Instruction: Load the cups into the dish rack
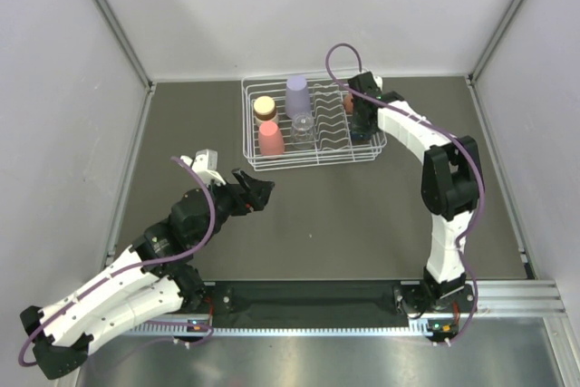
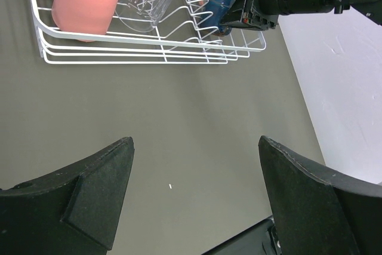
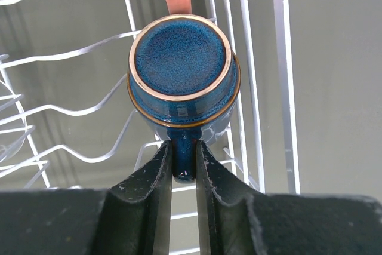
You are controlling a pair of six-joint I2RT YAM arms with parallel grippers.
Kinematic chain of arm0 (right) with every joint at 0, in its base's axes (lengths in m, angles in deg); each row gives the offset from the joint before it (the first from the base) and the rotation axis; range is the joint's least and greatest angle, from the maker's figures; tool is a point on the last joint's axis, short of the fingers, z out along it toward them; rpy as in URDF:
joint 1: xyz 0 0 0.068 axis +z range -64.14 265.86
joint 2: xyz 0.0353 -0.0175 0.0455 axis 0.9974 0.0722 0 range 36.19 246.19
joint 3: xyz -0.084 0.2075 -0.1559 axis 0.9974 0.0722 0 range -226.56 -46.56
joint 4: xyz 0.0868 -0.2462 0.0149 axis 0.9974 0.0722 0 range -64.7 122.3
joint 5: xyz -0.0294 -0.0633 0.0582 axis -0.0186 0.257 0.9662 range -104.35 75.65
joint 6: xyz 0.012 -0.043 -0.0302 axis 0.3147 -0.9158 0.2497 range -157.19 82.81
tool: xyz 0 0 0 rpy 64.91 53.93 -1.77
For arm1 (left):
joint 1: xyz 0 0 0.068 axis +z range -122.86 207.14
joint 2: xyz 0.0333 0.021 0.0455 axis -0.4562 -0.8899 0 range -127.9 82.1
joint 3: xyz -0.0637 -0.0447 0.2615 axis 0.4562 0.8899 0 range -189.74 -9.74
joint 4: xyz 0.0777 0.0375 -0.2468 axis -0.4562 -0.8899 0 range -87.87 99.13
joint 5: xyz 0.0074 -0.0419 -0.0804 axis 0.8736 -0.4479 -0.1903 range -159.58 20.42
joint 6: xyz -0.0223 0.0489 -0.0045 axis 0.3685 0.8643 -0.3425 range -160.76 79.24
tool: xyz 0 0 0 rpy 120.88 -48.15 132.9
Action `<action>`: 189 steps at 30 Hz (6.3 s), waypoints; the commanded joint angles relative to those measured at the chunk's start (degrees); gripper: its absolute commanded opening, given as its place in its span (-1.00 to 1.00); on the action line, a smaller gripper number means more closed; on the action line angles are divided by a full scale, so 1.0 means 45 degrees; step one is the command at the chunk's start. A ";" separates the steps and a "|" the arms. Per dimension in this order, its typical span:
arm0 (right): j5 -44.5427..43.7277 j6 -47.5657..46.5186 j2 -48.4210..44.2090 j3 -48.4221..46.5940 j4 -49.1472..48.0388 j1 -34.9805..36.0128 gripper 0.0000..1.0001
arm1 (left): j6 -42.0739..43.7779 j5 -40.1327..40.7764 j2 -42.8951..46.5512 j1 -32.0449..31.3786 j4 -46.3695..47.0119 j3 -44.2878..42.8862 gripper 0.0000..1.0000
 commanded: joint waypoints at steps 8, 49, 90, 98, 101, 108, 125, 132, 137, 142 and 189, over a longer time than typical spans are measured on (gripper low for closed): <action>-0.0978 -0.0319 -0.1887 0.1886 -0.2578 0.0136 -1.00 | 0.0091 -0.0005 -0.0301 -0.0023 0.0871 -0.0080 0.80; -0.0843 -0.1920 -0.3256 0.7747 -1.0767 0.0585 -1.00 | 0.0033 0.0131 -0.0282 0.0075 0.0735 0.0154 0.80; -0.1720 -0.1217 -0.4311 0.4663 -0.5843 0.0898 0.24 | 0.0032 -0.0103 -0.0400 0.0152 0.0911 0.0310 0.80; -0.1369 -0.1764 -0.2964 0.2690 -0.5706 0.0703 0.27 | 0.0305 0.0092 -0.0204 0.0231 0.0813 0.0232 0.81; -0.1156 -0.1959 -0.2223 0.1909 -0.5667 0.0547 0.29 | 0.0423 0.0131 -0.0243 0.0231 0.0852 0.0213 0.81; -0.1017 -0.2467 -0.0913 0.0755 -0.5511 0.0176 0.40 | 0.0501 0.0073 -0.0380 0.0289 0.0891 0.0193 0.81; -0.0394 -0.3972 0.0044 0.0580 -0.6565 -0.0488 0.46 | 0.0462 -0.0045 -0.0439 0.0426 0.0794 0.0330 0.82; -0.0022 -0.4147 0.0669 0.0169 -0.6838 -0.0684 0.39 | 0.0501 -0.0044 -0.0516 0.0504 0.0754 0.0310 0.82; 0.0018 -0.4323 0.1098 -0.0260 -0.6917 -0.0762 0.35 | 0.0502 -0.0103 -0.0594 0.0563 0.0754 0.0349 0.82; 0.0037 -0.4342 0.1217 -0.0456 -0.6897 -0.0840 0.25 | 0.0521 -0.0162 -0.0595 0.0641 0.0793 0.0369 0.82; 0.0349 -0.3542 0.3463 -0.5671 -0.0843 -0.0958 -0.88 | 0.0247 -0.1197 -0.0946 0.1109 0.1067 0.0603 0.82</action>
